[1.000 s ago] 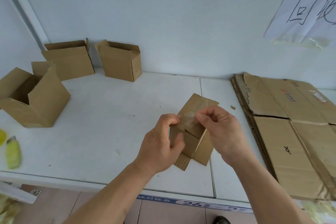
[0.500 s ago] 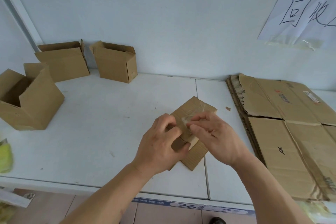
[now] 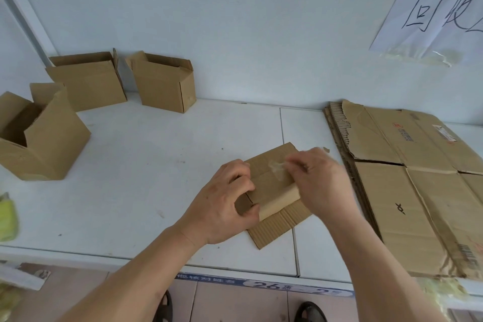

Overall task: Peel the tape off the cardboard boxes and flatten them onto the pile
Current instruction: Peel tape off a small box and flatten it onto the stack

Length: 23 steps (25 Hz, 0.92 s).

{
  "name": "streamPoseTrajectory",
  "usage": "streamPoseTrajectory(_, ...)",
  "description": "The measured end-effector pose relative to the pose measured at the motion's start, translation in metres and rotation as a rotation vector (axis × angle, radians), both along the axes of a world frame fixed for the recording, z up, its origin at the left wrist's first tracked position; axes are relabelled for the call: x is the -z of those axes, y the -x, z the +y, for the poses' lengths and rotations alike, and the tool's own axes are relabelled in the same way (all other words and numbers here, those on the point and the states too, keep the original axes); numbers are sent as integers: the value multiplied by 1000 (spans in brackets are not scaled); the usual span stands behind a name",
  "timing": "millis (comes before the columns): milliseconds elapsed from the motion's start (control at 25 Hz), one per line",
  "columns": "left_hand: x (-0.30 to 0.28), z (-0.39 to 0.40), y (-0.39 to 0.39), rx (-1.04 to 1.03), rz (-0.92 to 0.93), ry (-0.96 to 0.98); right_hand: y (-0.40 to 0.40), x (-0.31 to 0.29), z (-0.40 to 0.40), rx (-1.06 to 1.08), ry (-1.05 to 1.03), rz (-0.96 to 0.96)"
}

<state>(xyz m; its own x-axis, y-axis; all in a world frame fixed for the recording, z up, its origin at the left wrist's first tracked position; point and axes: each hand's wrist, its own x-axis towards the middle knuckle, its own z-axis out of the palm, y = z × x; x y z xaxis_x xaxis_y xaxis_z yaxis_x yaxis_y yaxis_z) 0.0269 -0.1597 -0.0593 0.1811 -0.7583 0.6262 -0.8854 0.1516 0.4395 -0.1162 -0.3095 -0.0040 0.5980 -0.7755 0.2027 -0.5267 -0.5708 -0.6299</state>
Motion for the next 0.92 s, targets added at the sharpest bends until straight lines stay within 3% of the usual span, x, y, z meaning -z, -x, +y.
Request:
streamPoseTrajectory(160,2,0,1,-6,27,-22,-7,0,22,-83,157,209)
streamPoseTrajectory(280,2,2,1,11,8,-4,-3,5,13,-41,240,143)
streamPoseTrajectory(440,0,3,2,28,26,-1,18,-6,-11,180,-41,-35)
streamPoseTrajectory(640,-3,4,1,5,87,-86,7,4,22,-4,267,109)
streamPoseTrajectory(800,-3,6,2,-6,93,-84,7,7,20,-32,312,166)
streamPoseTrajectory(920,-6,8,4,17,80,-88,20,2,2,134,257,87)
